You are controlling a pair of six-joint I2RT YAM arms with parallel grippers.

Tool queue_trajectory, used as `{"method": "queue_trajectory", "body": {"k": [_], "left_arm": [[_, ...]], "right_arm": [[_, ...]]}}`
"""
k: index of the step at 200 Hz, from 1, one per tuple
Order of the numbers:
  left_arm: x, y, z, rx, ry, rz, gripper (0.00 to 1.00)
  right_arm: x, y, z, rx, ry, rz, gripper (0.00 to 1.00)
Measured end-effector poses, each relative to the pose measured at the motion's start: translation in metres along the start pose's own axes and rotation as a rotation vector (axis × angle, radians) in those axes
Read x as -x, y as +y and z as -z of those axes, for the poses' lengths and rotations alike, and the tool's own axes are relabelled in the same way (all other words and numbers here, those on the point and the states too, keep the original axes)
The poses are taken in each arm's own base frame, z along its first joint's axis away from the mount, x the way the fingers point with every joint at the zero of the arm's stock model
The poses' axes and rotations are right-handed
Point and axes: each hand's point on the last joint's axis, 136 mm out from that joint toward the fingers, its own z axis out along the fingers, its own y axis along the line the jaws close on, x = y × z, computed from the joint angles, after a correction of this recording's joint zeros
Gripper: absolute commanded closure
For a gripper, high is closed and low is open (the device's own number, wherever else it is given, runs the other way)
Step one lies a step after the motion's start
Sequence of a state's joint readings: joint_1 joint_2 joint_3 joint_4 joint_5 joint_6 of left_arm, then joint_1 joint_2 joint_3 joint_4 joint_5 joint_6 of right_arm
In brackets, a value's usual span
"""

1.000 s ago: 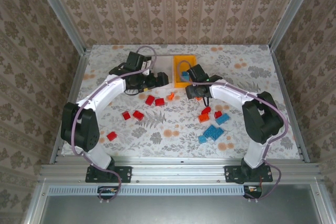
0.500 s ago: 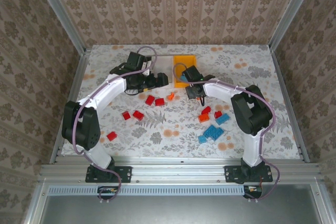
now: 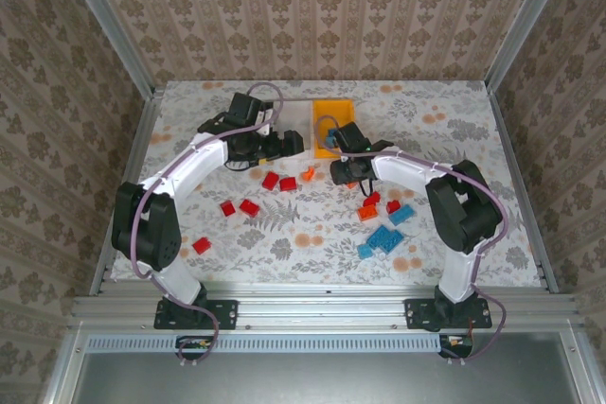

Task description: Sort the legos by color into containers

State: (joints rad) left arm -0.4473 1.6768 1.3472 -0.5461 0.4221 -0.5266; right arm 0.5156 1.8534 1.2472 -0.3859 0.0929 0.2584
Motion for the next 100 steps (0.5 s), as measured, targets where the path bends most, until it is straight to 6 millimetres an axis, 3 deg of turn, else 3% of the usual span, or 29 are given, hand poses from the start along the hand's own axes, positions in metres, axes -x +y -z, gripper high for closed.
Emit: {"method": "queue_trajectory", "body": {"k": [20,51,100], "left_arm": [[0.001,0.0,0.0,0.0,-0.001,-0.001,0.0],[0.001,0.0,0.0,0.001,-0.002,-0.004,0.0],[0.001,0.0,0.0,0.002,-0.003,-0.004,0.0]], "right_arm": [[0.003,-0.001,0.002,-0.004,-0.004,-0.006,0.42],[0.011,-0.003,0.002,-0.03,-0.016,-0.005,0.4],[-0.002,-0.008,-0.028,-0.07,0.048,0.05,0.41]]}}
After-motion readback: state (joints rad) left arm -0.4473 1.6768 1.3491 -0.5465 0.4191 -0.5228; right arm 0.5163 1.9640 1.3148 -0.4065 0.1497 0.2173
